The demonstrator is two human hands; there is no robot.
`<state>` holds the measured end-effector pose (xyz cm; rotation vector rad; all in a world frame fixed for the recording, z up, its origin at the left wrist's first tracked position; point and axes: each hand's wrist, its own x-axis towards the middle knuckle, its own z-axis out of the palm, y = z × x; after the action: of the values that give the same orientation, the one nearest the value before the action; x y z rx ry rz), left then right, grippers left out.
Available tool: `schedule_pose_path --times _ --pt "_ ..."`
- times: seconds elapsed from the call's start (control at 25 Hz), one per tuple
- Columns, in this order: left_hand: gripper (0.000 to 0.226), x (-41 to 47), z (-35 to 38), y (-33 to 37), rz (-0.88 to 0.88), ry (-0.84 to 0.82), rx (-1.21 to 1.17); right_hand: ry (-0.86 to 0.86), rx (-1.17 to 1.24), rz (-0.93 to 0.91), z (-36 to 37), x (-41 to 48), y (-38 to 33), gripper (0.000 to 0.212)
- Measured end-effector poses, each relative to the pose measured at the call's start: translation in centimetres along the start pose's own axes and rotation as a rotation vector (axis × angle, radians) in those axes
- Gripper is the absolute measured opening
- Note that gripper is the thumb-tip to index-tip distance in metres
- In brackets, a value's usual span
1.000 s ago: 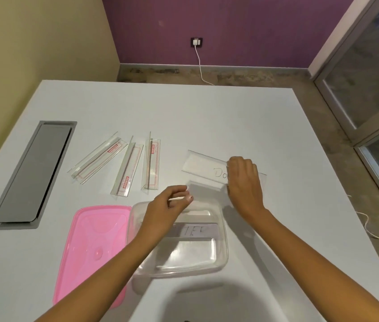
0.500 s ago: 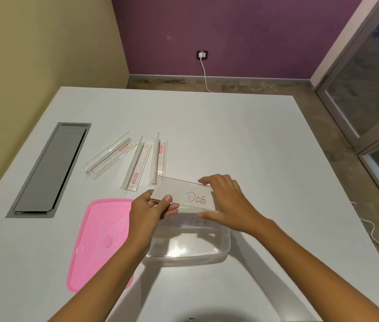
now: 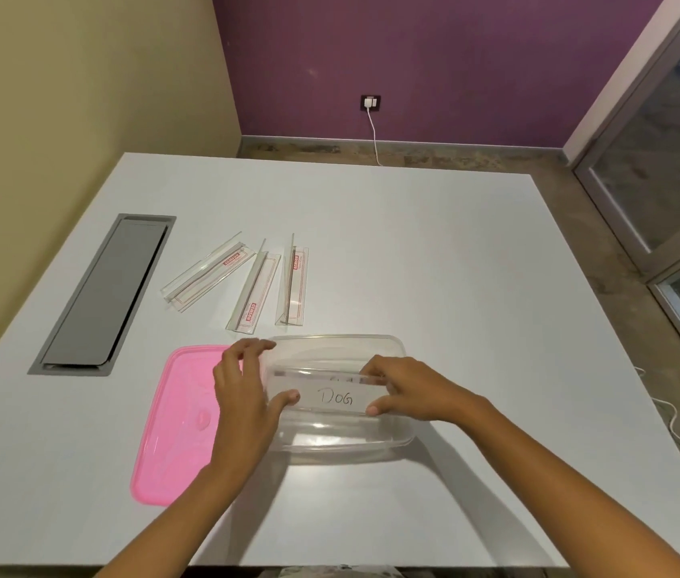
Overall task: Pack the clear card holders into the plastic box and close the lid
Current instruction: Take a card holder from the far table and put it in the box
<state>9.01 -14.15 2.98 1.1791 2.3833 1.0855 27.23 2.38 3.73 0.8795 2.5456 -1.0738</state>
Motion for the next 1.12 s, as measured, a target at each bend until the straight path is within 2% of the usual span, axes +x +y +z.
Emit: schedule_pose_path --times 0.04,0.12,0.2,0.48,0.76,0.88,0.96,1.04,1.12 --pt "0.071 -0.1 0.0 -0.7 0.108 -0.043 0.115 -0.011 -0.003 0.011 0.6 0.2 -0.1 0.047" --pt "0.062 -0.3 0.1 -2.2 0.303 -0.138 0.324 -0.025 -0.031 0.043 1.9 0.7 -0.3 0.05" --pt "0.051 -0.7 0.3 -3.0 0.373 -0.205 0.454 -0.05 -0.057 0.075 3.0 1.2 -0.5 0.051" --pt "0.044 0.0 1.4 -3.2 0.359 -0.34 0.594 -0.166 -0.14 0.102 4.9 2.0 0.0 0.045" --pt "0.029 0.8 2.6 -3.8 0.308 -0.416 0.552 -0.115 -0.304 0.09 6.0 2.5 0.1 0.031" --pt "0.025 1.0 2.4 -3.8 0.316 -0.448 0.573 -0.069 -0.328 0.097 6.2 2.7 0.1 0.032" --pt "0.016 1.0 2.1 -3.7 0.365 -0.424 0.541 -0.042 -0.293 0.088 6.0 2.5 0.0 0.035" --pt "0.005 1.3 1.6 -3.8 0.4 -0.321 0.458 0.028 -0.207 0.061 5.6 2.2 -0.3 0.034" --pt "0.01 2.5 1.3 -3.8 0.299 -0.162 0.338 0.168 -0.1 0.029 5.0 2.1 -0.8 0.024"
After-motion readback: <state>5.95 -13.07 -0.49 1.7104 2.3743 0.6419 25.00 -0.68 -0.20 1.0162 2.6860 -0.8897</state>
